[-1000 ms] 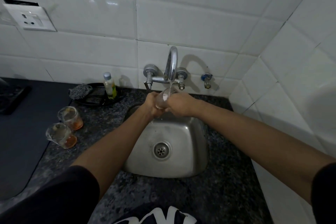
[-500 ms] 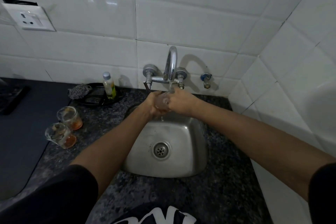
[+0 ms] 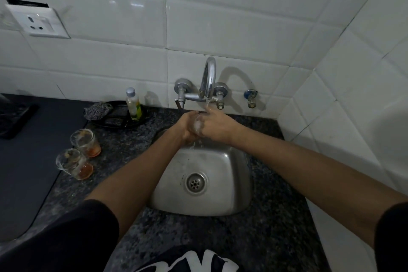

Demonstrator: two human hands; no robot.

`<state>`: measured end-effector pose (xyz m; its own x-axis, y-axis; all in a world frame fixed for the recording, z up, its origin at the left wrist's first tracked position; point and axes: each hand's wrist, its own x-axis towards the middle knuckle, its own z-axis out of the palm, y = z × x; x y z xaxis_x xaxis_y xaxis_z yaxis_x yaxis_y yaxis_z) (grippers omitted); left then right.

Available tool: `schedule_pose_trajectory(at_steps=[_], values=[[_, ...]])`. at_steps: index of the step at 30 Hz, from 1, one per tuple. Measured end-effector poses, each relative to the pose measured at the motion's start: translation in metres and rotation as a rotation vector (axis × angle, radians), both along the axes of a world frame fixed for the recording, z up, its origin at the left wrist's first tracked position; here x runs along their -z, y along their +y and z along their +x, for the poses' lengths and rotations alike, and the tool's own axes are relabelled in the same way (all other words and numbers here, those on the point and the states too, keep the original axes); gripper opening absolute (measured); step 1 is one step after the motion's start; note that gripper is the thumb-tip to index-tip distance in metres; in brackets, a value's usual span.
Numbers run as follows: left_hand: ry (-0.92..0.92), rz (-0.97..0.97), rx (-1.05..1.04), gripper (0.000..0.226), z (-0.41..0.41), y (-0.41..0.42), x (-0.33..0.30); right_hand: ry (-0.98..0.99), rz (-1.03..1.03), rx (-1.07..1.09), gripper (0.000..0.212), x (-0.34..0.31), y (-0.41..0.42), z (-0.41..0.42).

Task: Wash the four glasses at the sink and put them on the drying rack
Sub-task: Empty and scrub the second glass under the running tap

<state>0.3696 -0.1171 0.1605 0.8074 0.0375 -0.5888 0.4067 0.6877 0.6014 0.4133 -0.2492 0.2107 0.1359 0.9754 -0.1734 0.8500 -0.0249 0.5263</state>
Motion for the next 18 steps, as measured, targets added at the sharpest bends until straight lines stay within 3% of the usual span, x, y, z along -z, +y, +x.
schedule_pose_trajectory(at_steps=[2,6,9,11,13,16,18], values=[[-0.007,0.006,-0.070,0.042,-0.001,0.002,0.001,0.158,0.037,0.094,0.015,0.004,-0.002,-0.006],[-0.001,-0.108,-0.145,0.048,-0.007,0.005,0.008,0.845,0.470,0.336,0.020,0.000,-0.011,-0.026],[-0.074,-0.153,-0.252,0.052,-0.007,0.004,0.006,0.963,0.938,0.358,0.023,0.012,-0.022,-0.036],[-0.050,-0.127,-0.299,0.056,-0.004,0.005,0.010,0.956,1.148,0.498,0.037,0.022,-0.024,-0.044],[-0.037,-0.072,-0.312,0.058,-0.004,0.004,0.017,0.955,1.177,0.680,0.052,0.027,-0.022,-0.045],[0.027,0.038,-0.365,0.066,0.009,0.012,0.046,1.085,0.964,0.840,0.052,0.028,-0.015,-0.039],[0.084,0.098,-0.428,0.065,-0.004,0.004,0.023,1.171,0.835,0.920,0.050,0.031,-0.011,-0.033]])
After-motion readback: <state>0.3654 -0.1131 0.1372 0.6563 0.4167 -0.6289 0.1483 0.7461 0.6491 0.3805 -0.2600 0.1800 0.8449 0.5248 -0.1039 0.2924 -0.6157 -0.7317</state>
